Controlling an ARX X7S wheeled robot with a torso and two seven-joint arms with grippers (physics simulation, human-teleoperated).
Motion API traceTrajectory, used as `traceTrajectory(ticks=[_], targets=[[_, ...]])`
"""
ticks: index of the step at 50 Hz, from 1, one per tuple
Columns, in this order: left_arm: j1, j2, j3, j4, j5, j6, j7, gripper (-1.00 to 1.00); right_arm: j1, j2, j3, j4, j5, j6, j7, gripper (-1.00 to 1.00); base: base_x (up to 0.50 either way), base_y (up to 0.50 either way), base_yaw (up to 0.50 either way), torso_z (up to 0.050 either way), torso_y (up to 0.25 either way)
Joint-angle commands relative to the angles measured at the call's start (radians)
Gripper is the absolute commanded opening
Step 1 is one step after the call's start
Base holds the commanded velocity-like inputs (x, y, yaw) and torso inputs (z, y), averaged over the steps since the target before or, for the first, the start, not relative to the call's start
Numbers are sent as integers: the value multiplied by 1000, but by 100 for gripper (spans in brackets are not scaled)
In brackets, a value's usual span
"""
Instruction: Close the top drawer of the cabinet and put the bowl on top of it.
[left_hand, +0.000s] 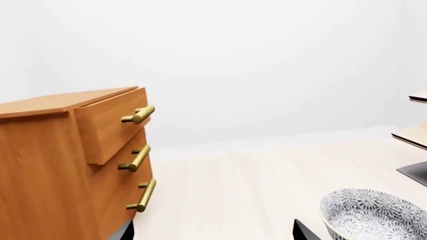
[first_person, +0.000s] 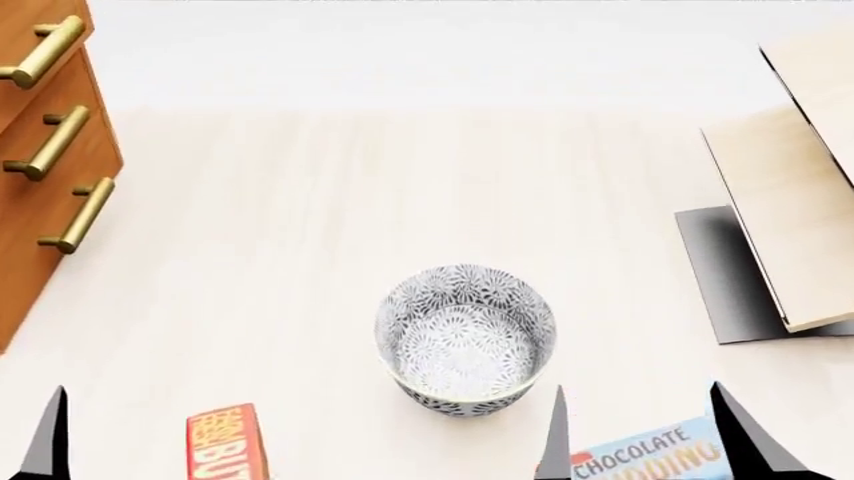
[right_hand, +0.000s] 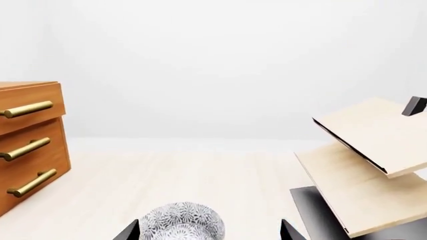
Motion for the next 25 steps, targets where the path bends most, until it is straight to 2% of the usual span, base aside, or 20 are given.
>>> traceTrajectory(ticks=[1,22,23,24,25], targets=[[11,-8,-10,7,-10,7,-1,100,6,17,7,-9,37,5,28,100,285,0,0,0,0],[23,-23,-20,11,-22,16,-9,100,-15,42,1,-1,52,-36,52,100,281,0,0,0,0],[26,-25,-15,12,-17,19,-9,100,-117,19,-79,77,-98,-186,-26,100,285,0,0,0,0],[27,-26,-14,13,-17,20,-9,100,-115,21,-74,72,-99,-205,-23,100,281,0,0,0,0],[28,-26,-18,15,-21,20,-9,100,-48,47,-22,17,18,-95,40,100,285,0,0,0,0]])
